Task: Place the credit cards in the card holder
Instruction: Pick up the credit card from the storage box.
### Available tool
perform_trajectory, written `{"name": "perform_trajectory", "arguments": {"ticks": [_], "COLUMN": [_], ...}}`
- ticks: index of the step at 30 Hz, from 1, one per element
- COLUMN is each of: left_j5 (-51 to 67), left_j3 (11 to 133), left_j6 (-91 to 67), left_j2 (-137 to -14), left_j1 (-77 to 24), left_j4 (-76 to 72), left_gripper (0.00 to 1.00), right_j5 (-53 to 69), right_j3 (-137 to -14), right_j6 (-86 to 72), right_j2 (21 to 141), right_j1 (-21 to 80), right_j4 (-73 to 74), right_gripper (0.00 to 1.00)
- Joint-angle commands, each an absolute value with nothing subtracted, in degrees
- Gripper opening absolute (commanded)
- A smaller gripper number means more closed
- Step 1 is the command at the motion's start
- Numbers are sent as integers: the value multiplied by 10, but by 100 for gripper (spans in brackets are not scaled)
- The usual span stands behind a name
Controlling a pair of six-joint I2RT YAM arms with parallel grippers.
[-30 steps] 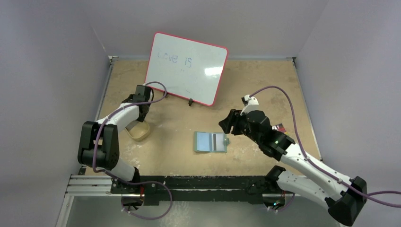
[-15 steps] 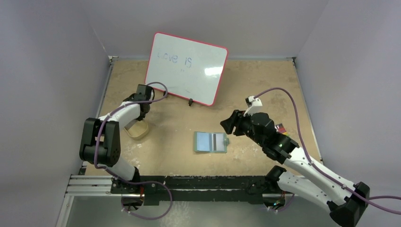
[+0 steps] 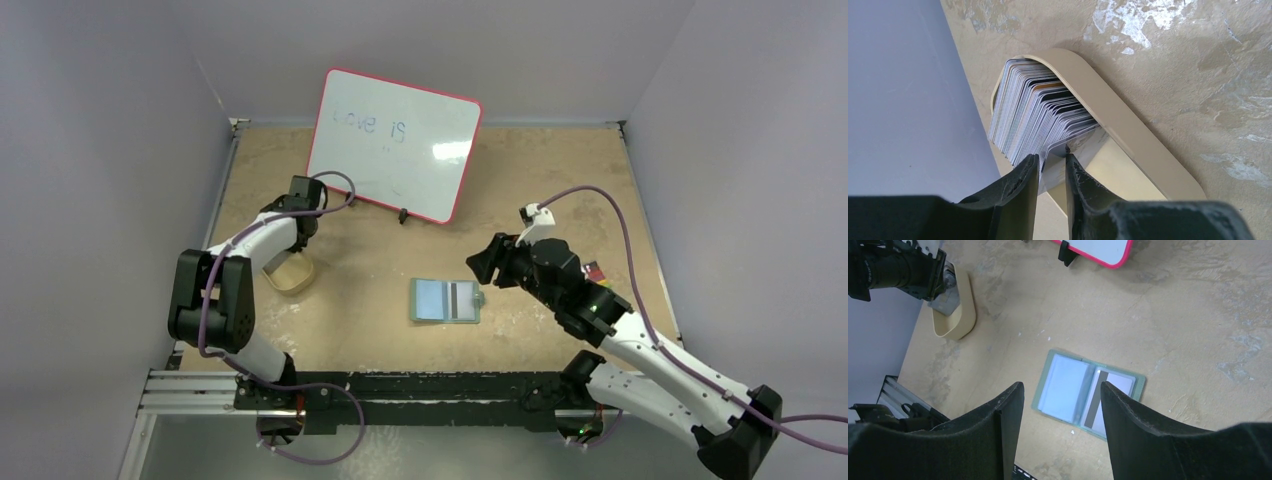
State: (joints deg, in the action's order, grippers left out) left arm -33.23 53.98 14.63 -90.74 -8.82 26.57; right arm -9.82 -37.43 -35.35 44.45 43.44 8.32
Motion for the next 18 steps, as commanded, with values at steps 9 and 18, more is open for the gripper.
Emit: {"name": "perform_trajectory", "arguments": {"ticks": [9,18], "left_j5": [-341,-306], "left_j3": [586,629], "left_j6": [132,96], "left_j2": [-871,-804], "left_j1": [-118,-138], "left_j4": [351,471], "left_gripper": [5,0], "right_j5": [-105,-83], "right_j3": [-393,-395], "right_j6": [-345,-347], "right_j2": [453,436], "right_j1": [435,435], "right_j4": [74,65], "right_gripper": [60,61]}}
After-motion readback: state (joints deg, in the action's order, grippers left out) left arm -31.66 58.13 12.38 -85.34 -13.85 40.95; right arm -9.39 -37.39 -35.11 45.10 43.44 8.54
